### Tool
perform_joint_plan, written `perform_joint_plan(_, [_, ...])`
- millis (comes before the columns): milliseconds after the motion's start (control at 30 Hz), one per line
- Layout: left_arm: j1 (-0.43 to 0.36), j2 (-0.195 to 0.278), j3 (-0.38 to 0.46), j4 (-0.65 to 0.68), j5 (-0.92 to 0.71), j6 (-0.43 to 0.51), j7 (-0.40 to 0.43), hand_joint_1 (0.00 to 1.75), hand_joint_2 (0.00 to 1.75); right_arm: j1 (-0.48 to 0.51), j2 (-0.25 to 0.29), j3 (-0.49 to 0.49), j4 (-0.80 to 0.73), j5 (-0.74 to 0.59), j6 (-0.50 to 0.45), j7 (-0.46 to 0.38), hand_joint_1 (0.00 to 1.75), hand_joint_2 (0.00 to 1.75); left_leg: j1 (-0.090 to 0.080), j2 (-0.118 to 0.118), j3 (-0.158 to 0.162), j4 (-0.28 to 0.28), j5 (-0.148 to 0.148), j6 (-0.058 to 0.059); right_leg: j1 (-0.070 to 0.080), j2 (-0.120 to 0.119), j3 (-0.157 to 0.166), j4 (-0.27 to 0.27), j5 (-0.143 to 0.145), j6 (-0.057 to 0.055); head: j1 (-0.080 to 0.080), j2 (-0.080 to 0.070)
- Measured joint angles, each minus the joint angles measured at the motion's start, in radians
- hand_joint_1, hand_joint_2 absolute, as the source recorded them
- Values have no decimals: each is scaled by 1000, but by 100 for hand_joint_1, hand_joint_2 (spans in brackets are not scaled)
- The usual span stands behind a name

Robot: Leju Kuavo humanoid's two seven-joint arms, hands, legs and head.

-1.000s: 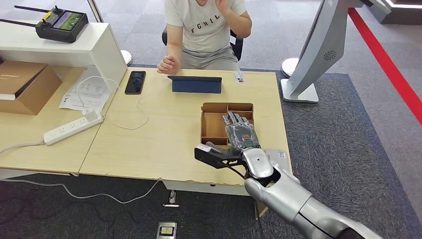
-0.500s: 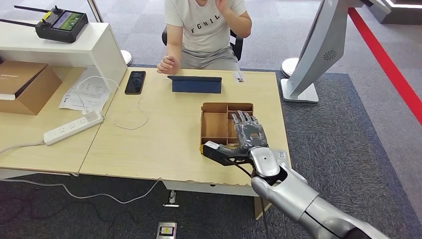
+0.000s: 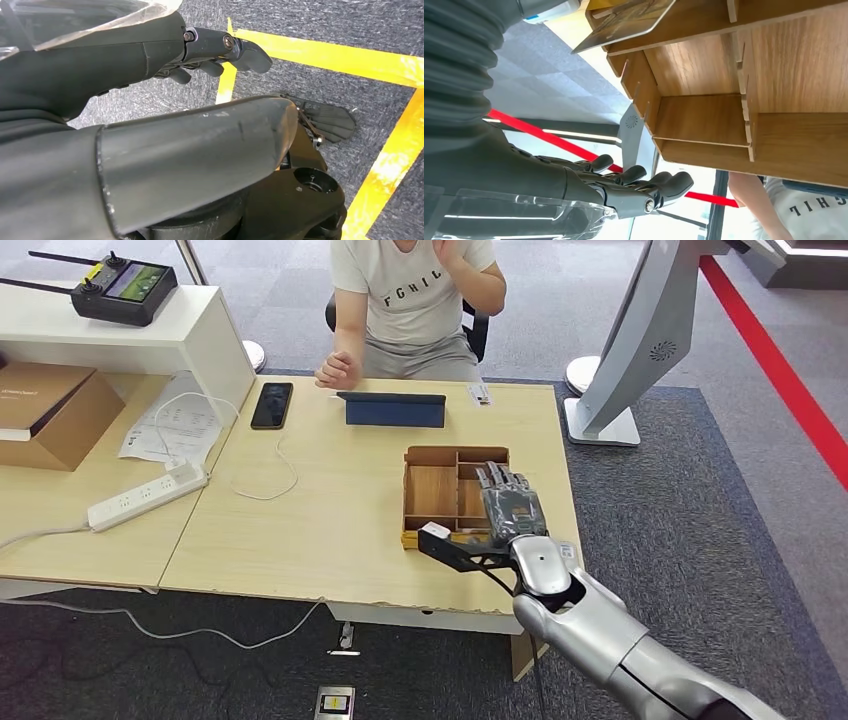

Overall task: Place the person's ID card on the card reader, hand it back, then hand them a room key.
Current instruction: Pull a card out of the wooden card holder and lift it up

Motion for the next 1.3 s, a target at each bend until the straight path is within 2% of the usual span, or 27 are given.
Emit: perform_joint_plan(1300, [0,0,0,0,0,49,49,0,0,0,-10,2,84,-24,-27,-17,0,175,0,0,0,0,0,0,0,0,0,0,0,0,0,0])
